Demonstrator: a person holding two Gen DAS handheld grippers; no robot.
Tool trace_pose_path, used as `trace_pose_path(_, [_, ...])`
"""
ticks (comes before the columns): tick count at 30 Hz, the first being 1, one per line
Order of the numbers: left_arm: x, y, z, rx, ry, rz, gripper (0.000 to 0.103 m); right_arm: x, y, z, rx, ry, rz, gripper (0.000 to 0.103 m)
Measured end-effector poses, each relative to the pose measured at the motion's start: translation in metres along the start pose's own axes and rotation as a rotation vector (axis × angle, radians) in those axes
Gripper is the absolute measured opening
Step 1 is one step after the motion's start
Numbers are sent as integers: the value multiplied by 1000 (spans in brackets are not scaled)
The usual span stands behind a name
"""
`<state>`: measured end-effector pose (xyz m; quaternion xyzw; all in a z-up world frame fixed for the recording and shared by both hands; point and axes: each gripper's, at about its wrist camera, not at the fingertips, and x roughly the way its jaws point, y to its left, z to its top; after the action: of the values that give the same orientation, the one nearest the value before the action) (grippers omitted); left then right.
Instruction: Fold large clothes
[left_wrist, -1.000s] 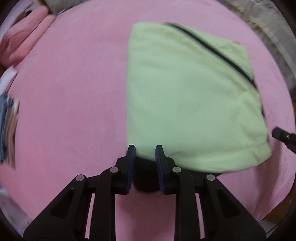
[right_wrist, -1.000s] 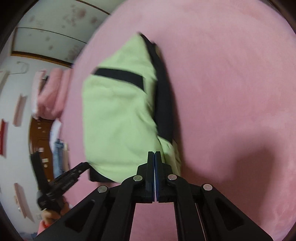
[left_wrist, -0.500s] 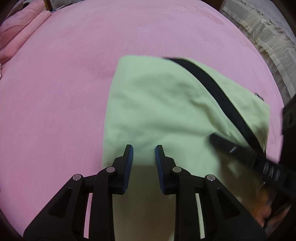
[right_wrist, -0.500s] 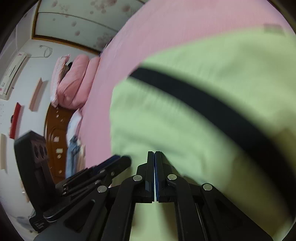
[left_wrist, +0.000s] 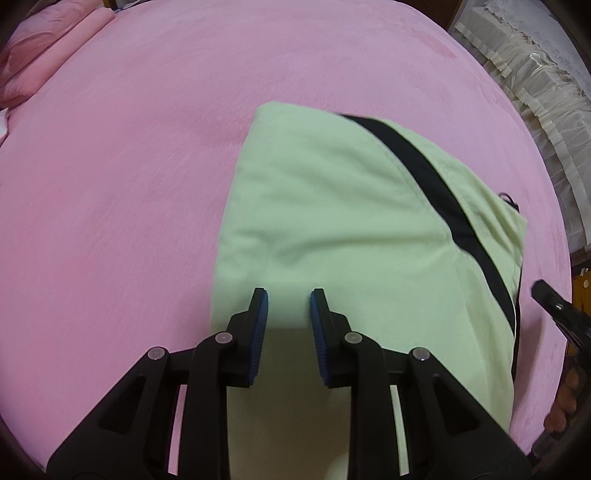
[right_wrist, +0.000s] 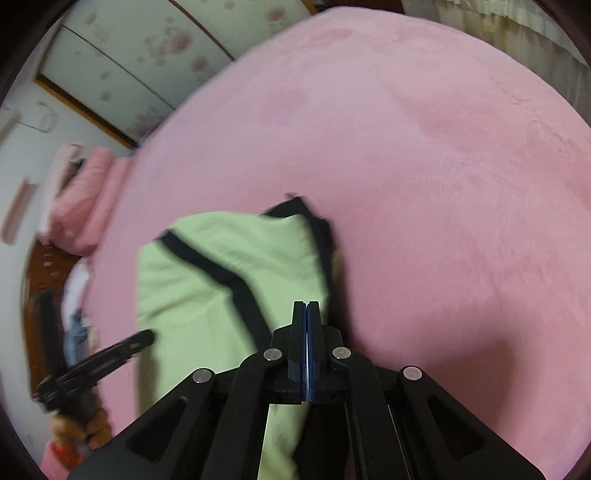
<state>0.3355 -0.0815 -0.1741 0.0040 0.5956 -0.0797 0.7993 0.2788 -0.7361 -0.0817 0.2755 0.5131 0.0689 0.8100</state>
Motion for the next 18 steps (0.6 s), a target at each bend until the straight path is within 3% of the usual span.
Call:
trace_pose_path(2, [-10,1,-7,-17,3,1,21,-11,2,-16,-5,27,119,0])
trace_pose_path(4, [-17,3,-14,-34,5,0,21,4,20,-25,-24,121,180,0])
trace_pose_path(9, [-39,6,-42,-63,6,22,21,45,35,-41,-128,191,-9,0])
trace_pose_path(11, [-51,3,-59,-73,-1,29,21,49,26,-36,-103,168,-12,0])
trace_pose_path(12, [-56,1,-63,-76,-3,31,21,46,21,-34,-96,138,-70,0])
trace_pose_path(14, [-63,-1,-69,-79,-9,31,21,36,17,-37,-107,116,-107,0])
trace_pose_path(18, [-68,-7,-78,-68,15,36,21,27,39,-41,-202,97,-248,0])
